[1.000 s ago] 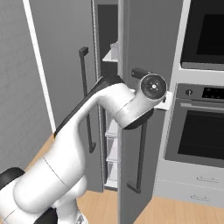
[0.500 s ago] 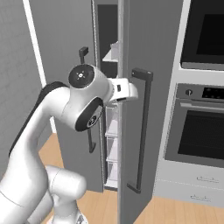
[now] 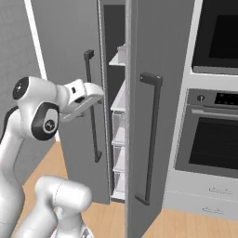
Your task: Grab a lemon wedge from the fridge and one ice cube from the ice bowl, and put them in the glass of lemonade.
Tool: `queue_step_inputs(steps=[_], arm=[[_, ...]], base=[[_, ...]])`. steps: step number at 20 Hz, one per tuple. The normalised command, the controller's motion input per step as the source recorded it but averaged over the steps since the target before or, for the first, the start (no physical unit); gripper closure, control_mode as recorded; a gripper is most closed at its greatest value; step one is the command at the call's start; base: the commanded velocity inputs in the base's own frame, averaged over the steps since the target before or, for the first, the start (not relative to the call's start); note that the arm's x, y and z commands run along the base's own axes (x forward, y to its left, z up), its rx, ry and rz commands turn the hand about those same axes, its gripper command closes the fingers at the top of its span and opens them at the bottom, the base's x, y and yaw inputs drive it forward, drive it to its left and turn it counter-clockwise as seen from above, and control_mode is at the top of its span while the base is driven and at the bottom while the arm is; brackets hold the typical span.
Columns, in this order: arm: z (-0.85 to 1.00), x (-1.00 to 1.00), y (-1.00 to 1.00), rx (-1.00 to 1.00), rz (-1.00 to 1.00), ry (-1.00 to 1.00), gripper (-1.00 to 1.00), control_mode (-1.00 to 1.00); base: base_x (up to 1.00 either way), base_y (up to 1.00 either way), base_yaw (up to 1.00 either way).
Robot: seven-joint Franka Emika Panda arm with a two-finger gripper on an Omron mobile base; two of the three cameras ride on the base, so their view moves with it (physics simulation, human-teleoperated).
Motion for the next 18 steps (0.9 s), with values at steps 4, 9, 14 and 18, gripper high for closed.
queue_step_inputs(steps=[4,9,14,18], arm=[[0.0,0.6,0.19,-0.18,-0.14,0.16,-1.0,-1.0],[-0.06,0.95,-0.06,-0.13,-0.12,0.01,-1.0,-1.0],[-0.14,1.0,-0.23,-0.12,-0.09,0.04,-1.0,-1.0],[-0.07,1.0,-0.83,-0.06,-0.07,0.18,-1.0,-1.0]], base=[[0.0,0.0,0.0],[0.0,0.0,0.0],[0.0,0.0,0.0],[0.0,0.0,0.0]])
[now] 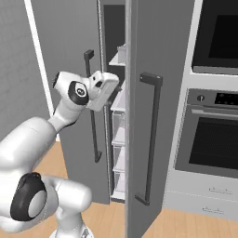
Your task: Grab a lemon wedge from the fridge and one ice cube from the ice bowl, and put them in the glass of lemonade.
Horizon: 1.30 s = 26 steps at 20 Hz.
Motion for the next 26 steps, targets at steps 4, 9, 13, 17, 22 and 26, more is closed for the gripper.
queue_step_inputs(steps=[4,9,13,17,22,26], arm=[[-0.04,0.95,-1.0,0.0,-0.01,0.32,-1.0,-1.0],[-0.16,0.19,-1.0,0.0,-0.07,0.21,-1.0,-1.0],[-0.16,-0.42,-1.0,0.0,-0.15,0.0,-1.0,-1.0],[-0.07,-0.77,-1.0,0.05,-0.08,-0.14,-1.0,-1.0],[-0.02,-0.92,-0.2,0.09,0.0,-0.21,-1.0,-1.0],[0.0,-0.65,0.88,0.18,0.04,-0.14,-1.0,-1.0]], base=[[0.0,0.0,0.0],[0.0,0.0,0.0],[0.0,0.0,0.0],[0.0,0.0,0.0],[0.0,0.0,0.0],[0.0,0.0,0.0]])
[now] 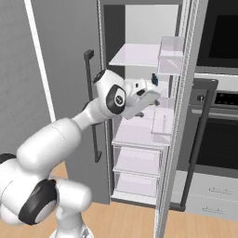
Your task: Grab a lemon wedge from the fridge and one ice cube from the ice bowl, and put them in the glass of lemonade.
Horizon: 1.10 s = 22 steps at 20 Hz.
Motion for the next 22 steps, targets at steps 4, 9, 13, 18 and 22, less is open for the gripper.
queue_step_inputs(steps=[4,9,13,18,22], arm=[[0.19,-0.46,1.0,0.26,0.02,-0.16,-1.0,-1.0],[0.03,-0.46,1.0,0.36,0.0,-0.12,-1.0,-1.0],[-0.05,-0.4,0.92,0.48,0.0,-0.06,-1.0,-1.0],[-0.42,-0.61,0.78,0.51,0.0,-0.07,-1.0,-1.0],[-0.59,-0.89,0.53,0.46,0.07,-0.1,-1.0,-1.0]], base=[[0.0,0.0,0.0],[0.0,0.0,0.0],[0.0,0.0,0.0],[0.0,0.0,0.0],[0.0,0.0,0.0]])
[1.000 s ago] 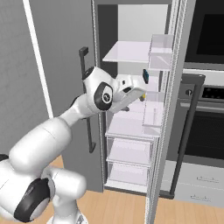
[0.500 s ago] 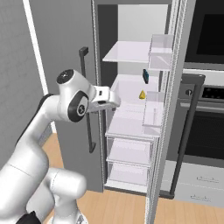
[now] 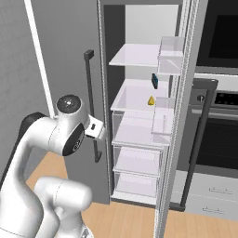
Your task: Grab a lemon wedge from the fridge and one ice cube from the ice bowl, and put them in the glass of lemonade.
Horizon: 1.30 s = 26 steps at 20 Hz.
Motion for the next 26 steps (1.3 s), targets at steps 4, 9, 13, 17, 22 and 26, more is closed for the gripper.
queue_step_inputs(steps=[4,9,13,17,22,26], arm=[[-0.04,-1.0,0.26,0.15,0.02,-0.02,-1.0,-1.0],[0.06,-0.83,0.03,0.0,0.0,0.02,-1.0,-1.0],[-0.04,-0.21,0.31,0.0,0.0,0.06,-1.0,-1.0],[-0.38,0.05,0.66,-0.1,0.0,0.03,-1.0,-1.0],[-0.15,0.0,0.07,-0.05,-0.02,0.01,-1.0,-1.0],[-0.19,0.0,-0.02,0.0,-0.03,-0.03,-1.0,-1.0]], base=[[0.0,0.0,0.0],[0.0,0.0,0.0],[0.0,0.0,0.0],[0.0,0.0,0.0],[0.0,0.0,0.0],[0.0,0.0,0.0]])
